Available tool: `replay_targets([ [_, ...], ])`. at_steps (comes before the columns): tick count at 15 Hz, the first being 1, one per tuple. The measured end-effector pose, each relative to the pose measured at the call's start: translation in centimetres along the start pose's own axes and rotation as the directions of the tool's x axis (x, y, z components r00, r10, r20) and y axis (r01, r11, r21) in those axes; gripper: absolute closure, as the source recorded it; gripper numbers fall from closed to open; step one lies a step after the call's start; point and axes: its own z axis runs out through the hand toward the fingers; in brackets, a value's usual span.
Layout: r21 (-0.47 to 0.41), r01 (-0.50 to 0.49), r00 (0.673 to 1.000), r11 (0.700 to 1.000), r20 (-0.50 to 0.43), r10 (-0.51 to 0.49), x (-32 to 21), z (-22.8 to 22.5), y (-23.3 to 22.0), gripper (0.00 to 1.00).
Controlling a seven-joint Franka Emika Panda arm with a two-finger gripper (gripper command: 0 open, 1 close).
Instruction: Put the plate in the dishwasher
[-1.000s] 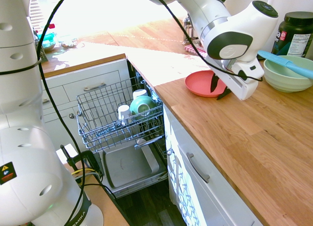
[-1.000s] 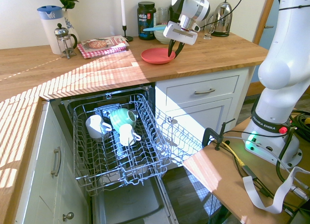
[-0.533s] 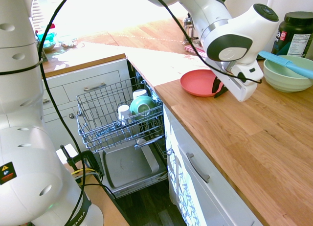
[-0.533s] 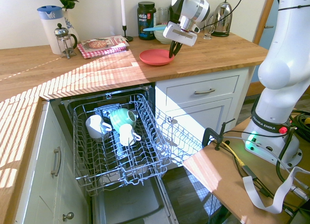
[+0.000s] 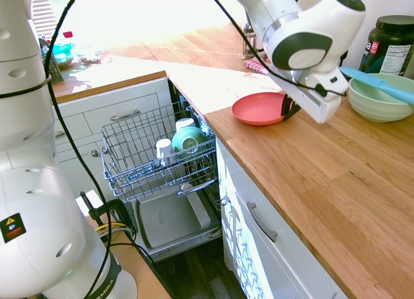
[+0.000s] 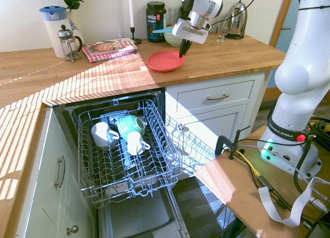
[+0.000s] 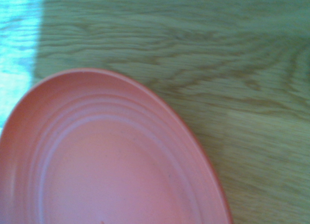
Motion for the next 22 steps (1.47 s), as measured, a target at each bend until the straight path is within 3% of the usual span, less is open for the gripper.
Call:
replay_targets([
  [4,-0.099,0.183,0.970,0.978,-0.142,-0.196,-12.1,-7.6,-9.6,1.00],
  [6,-0.163,0.261,0.927,0.952,-0.235,-0.294,-20.6,-9.8,-14.5,1.00],
  [8,-0.231,0.331,0.861,0.915,-0.323,-0.393,-31.0,-8.5,-18.0,1.00],
  [11,-0.337,0.418,0.736,0.843,-0.419,-0.532,-45.1,-0.8,-19.1,1.00],
  [13,-0.421,0.458,0.632,0.783,-0.464,-0.620,-51.2,6.3,-17.8,1.00],
  [16,-0.573,0.476,0.447,0.667,-0.496,-0.745,-56.5,17.1,-15.8,1.00],
  [18,-0.669,0.443,0.344,0.597,-0.488,-0.802,-58.6,22.2,-15.6,1.00],
  [20,-0.746,0.402,0.291,0.532,-0.446,-0.846,-60.2,25.7,-15.2,1.00],
  [22,-0.775,0.392,0.289,0.496,-0.408,-0.866,-60.8,28.1,-15.1,1.00],
])
